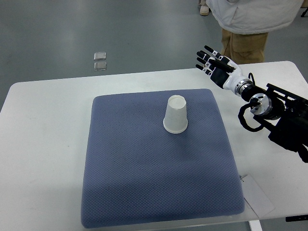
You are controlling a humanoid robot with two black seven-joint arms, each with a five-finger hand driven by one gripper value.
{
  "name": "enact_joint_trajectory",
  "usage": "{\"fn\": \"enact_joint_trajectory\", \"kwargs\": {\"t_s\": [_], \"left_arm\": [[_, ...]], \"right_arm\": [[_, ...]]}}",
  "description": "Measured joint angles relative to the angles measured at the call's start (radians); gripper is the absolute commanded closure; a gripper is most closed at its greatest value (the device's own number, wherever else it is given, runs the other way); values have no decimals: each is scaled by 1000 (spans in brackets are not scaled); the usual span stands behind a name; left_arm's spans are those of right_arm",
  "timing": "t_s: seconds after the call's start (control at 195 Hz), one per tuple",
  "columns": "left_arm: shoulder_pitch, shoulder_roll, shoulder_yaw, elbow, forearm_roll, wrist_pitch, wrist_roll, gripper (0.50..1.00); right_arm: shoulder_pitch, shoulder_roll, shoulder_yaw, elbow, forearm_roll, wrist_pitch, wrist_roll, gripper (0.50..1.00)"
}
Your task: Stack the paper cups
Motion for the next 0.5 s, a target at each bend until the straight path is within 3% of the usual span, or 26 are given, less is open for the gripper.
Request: {"fn": "enact_joint_trajectory", "kwargs": {"t_s": [0.498], "left_arm": [[1,0,2,9,1,0,0,500]], "right_arm": [[1,1,0,0,0,-1,0,585]]}}
